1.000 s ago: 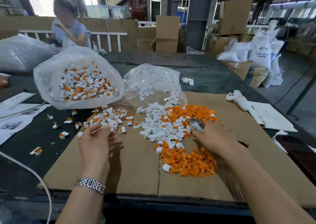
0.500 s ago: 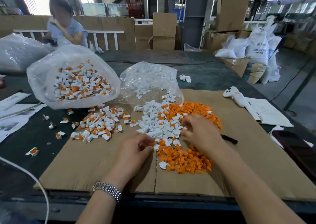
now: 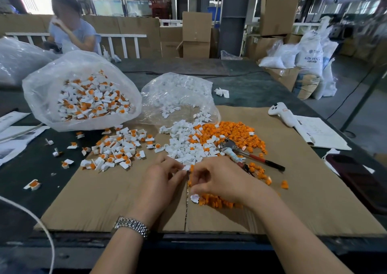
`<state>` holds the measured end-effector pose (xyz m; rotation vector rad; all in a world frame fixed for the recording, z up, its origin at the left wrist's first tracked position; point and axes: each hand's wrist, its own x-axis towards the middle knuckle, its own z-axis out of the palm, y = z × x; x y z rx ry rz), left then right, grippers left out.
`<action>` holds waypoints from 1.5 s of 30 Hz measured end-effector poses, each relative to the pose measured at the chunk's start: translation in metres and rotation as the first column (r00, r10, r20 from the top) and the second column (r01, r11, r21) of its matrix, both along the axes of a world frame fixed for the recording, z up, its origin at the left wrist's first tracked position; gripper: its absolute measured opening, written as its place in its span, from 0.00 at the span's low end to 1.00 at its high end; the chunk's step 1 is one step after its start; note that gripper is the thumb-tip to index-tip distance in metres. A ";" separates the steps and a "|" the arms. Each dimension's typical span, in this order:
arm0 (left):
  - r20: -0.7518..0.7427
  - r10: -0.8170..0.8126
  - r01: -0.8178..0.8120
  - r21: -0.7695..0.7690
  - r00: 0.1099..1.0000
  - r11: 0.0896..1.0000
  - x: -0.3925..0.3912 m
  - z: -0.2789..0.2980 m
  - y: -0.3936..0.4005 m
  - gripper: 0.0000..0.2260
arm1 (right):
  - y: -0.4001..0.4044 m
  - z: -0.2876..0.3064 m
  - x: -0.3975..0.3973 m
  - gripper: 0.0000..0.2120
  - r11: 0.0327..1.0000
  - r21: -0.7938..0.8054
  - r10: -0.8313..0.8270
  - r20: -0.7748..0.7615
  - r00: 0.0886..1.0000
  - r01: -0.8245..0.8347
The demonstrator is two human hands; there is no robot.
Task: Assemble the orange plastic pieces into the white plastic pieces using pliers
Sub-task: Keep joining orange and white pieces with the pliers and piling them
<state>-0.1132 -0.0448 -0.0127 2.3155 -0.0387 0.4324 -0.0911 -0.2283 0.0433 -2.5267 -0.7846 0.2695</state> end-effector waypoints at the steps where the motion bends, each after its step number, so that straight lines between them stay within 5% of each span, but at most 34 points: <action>1: -0.013 0.015 -0.015 -0.033 1.000 0.999 0.000 0.001 0.001 0.03 | 0.001 0.001 -0.002 0.09 0.999 -0.037 0.029 -0.017 0.999 -0.030; 9: -0.191 0.004 -0.090 -0.444 0.982 0.891 -0.006 0.008 0.005 0.02 | 0.010 -0.004 -0.003 0.07 0.972 -0.229 0.081 0.152 0.985 -0.045; 12: -0.242 -0.031 -0.127 -0.610 0.970 0.782 -0.009 0.009 0.009 0.03 | 0.009 -0.006 -0.001 0.09 0.990 -0.139 0.002 0.128 0.992 0.016; 16: -0.273 -0.150 -0.162 -0.846 0.950 0.508 -0.006 0.007 0.015 0.07 | 0.008 -0.007 0.002 0.07 0.991 -0.131 -0.013 0.169 0.986 0.036; 22: -0.236 -0.198 -0.187 -0.953 0.951 0.237 0.000 0.003 0.022 0.07 | 0.018 -0.013 0.007 0.07 0.975 -0.222 0.044 0.295 0.954 0.023; 34: -0.149 -0.265 -0.138 -0.989 0.953 0.058 -0.002 0.004 0.028 0.09 | 0.021 -0.018 0.017 0.10 0.929 -0.363 0.095 0.431 0.897 0.077; 42: -0.135 -0.309 -0.133 -0.991 0.941 0.028 -0.006 0.010 0.024 0.08 | 0.011 -0.014 0.018 0.08 0.990 0.013 -0.135 0.352 0.926 0.139; 45: -0.156 -0.287 -0.138 -0.987 0.945 0.082 -0.006 0.012 0.021 0.12 | 0.013 -0.006 0.014 0.04 0.910 0.349 -0.278 0.117 0.953 0.223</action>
